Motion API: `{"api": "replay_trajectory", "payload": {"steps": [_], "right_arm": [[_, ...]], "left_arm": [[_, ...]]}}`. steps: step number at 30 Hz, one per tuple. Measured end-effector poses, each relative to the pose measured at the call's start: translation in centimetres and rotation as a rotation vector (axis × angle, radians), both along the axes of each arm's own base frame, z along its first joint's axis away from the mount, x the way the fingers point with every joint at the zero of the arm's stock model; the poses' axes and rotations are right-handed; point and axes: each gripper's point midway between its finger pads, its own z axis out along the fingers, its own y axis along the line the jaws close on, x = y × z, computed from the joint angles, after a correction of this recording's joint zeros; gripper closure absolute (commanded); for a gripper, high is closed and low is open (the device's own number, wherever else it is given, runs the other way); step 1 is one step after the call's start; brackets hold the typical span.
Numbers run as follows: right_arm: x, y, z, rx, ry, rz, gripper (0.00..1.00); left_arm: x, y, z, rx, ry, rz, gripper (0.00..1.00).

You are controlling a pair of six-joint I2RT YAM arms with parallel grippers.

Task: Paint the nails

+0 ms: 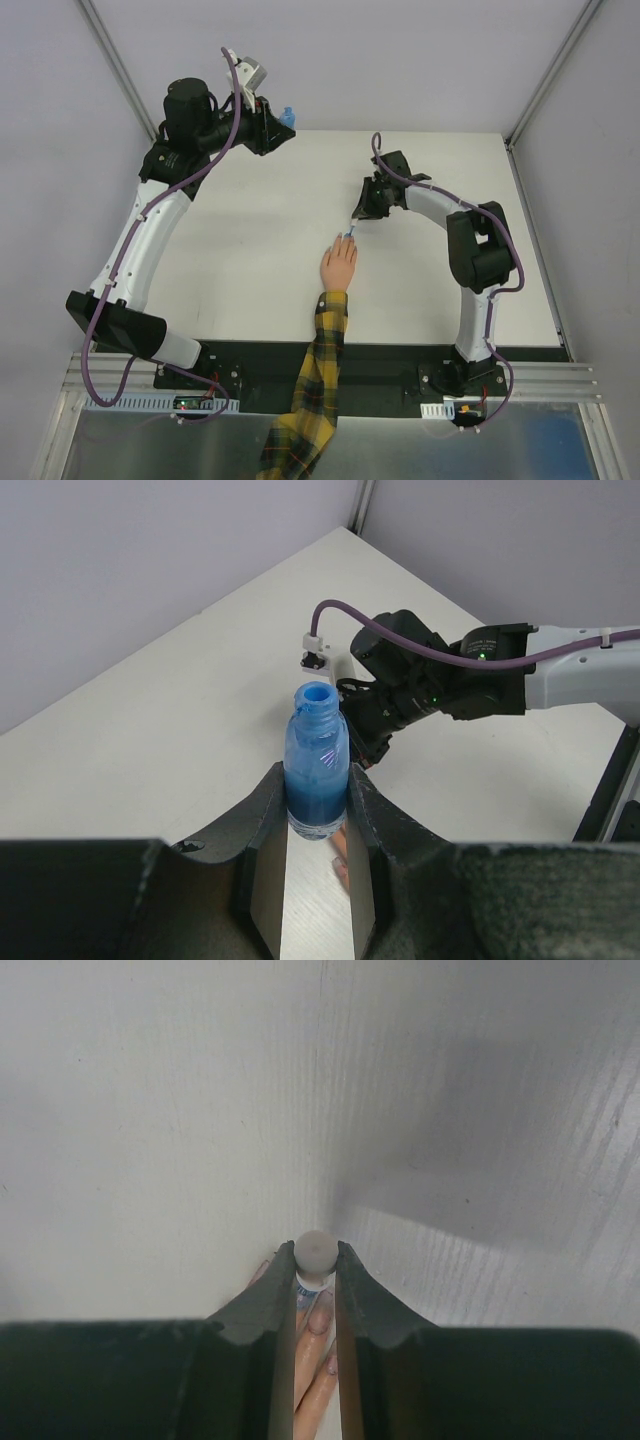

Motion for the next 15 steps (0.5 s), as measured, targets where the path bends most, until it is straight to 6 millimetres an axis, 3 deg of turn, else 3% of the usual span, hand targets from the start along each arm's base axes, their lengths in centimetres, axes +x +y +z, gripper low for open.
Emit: {"api": "replay_trajectory", "payload": {"steps": [10,15], "right_arm": [[1.1,0.2,0.1,0.030,-0.048,-0.014,1.00],[-0.2,-0.8,-0.1,0.018,-0.029,-0.030,0.99]], "left_arm": [[-0.8,0.2,0.7,-0.005,-0.017,0.000,1.00],[-1.4,0.4,0.6,-0.007,-0.016,0.001,1.00]]}}
